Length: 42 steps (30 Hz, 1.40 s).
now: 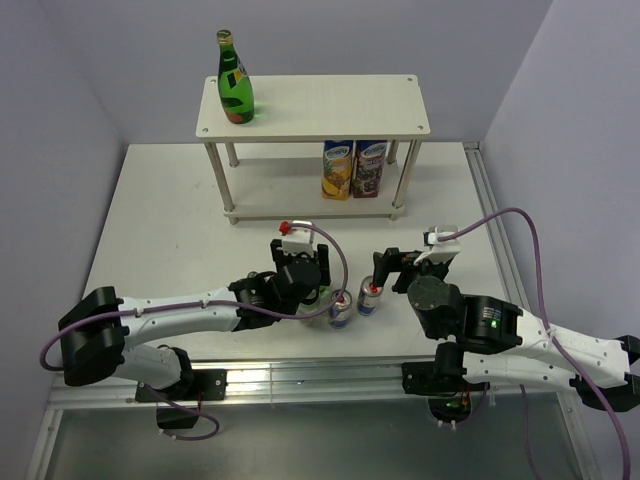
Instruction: Place and organize the beverage onto the shelf
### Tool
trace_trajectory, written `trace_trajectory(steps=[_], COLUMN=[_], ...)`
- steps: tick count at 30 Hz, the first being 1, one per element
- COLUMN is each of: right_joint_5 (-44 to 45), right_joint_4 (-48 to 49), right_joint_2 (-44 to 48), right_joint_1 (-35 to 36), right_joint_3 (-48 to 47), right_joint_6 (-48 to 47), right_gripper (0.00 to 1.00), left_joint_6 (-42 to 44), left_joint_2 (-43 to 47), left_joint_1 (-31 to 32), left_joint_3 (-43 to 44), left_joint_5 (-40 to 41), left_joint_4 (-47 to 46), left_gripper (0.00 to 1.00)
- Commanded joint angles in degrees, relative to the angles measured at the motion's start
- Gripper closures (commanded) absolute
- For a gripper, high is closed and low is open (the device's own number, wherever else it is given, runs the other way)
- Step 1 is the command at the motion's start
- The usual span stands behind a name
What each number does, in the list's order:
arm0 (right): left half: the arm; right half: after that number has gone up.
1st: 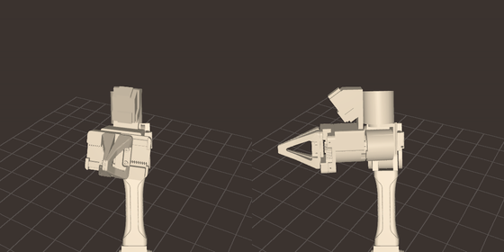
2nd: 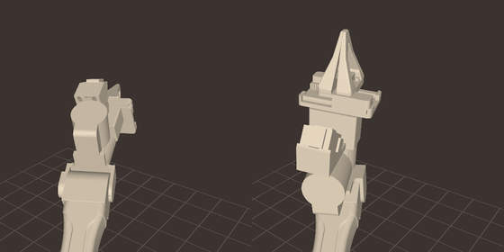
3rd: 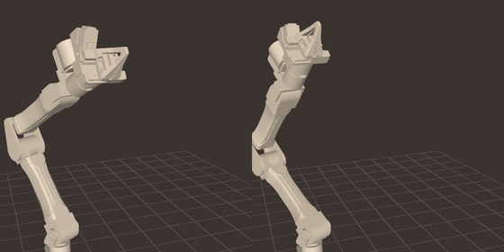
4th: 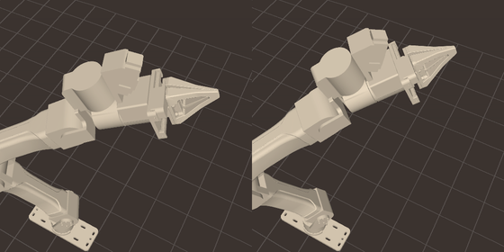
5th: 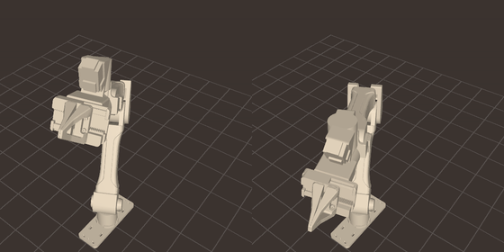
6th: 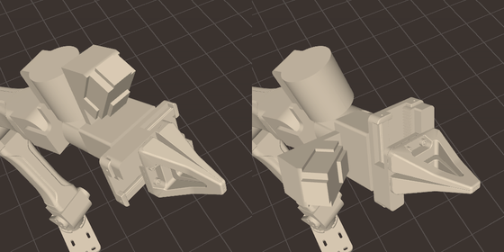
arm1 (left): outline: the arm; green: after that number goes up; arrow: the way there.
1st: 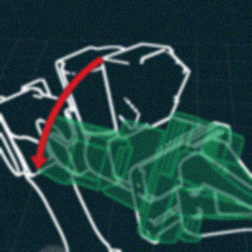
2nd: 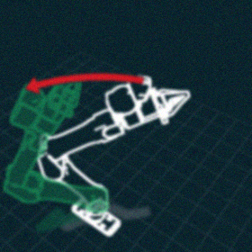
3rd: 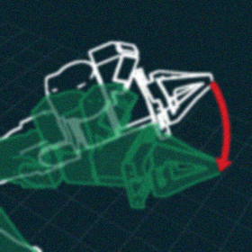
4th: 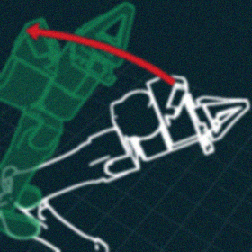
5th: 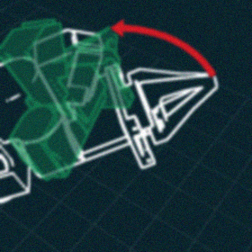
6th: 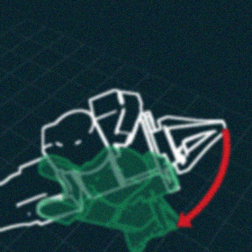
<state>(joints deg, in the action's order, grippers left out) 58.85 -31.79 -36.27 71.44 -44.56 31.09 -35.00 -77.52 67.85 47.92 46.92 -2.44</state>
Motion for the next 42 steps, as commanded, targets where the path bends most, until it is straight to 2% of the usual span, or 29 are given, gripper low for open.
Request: trace_trajectory(steps=[1, 3, 7, 12, 15, 16, 19, 23, 28, 32, 37, 42], right_joint_5=[1.36, 1.27, 1.44, 1.53, 1.53, 1.53, 1.62, 1.53, 1.53, 1.44, 1.36, 1.44], right_joint_4=[0.59, 0.85, 0.59, 0.76, 0.85, 0.85, 0.85, 0.85, 0.94, 0.94, 1.12, 1.20], right_joint_2=[0.24, 0.15, -0.38, -0.47, -0.55, -0.55, -0.73, -0.73, -0.12, 0.50, 1.29, 1.38], right_joint_1=[0.54, 0.72, 0.81, 0.81, 0.89, 0.81, 0.89, 0.81, 0.81, 0.89, 0.89, 0.90], right_joint_3=[0.61, 0.78, 0.52, 0.61, 0.52, 0.52, 0.35, 0.35, 0.35, 0.35, 0.61, 0.70], right_joint_6=[0.99, 0.90, 0.99, 0.81, 0.81, 0.64, 0.64, 0.55, 0.37, 0.46, 0.37, 0.46], right_gripper=[0.03, 0.03, 0.03, 0.03, 0.03, 0.03, 0.03, 0.03, 0.03, 0.03, 0.03, 0.03], left_joint_6=[-0.77, -0.68, -0.15, 0.90, 1.08, 1.08, 1.52, 2.48, 7.92, 11.79, 15.05, 21.11], left_joint_2=[-0.62, -0.88, -1.50, -3.25, -3.87, -3.78, -3.78, -3.26, 0.25, 1.49, 2.63, 1.32], left_joint_1=[0.35, 0.35, 0.35, 0.35, 0.35, 0.35, 0.35, 0.35, 0.17, -0.97, -4.39, -6.06], left_joint_3=[1.56, 1.47, 1.56, 2.88, 3.06, 2.97, 2.97, 6.03, 10.43, 17.01, 23.08, 33.44], left_joint_5=[1.60, 2.04, 2.57, 3.01, 3.18, 3.09, 2.92, 4.41, 4.85, 4.15, -1.12, -0.60], left_joint_4=[-2.66, -3.01, -3.80, -3.72, -4.15, -4.42, -4.42, -1.09, 0.94, 4.00, 6.30, 8.93], left_gripper=[0.27, 0.30, 0.45, 0.57, 0.76, 0.88, 1.00, 1.00, 1.00, 1.00, 1.00, 1.00])
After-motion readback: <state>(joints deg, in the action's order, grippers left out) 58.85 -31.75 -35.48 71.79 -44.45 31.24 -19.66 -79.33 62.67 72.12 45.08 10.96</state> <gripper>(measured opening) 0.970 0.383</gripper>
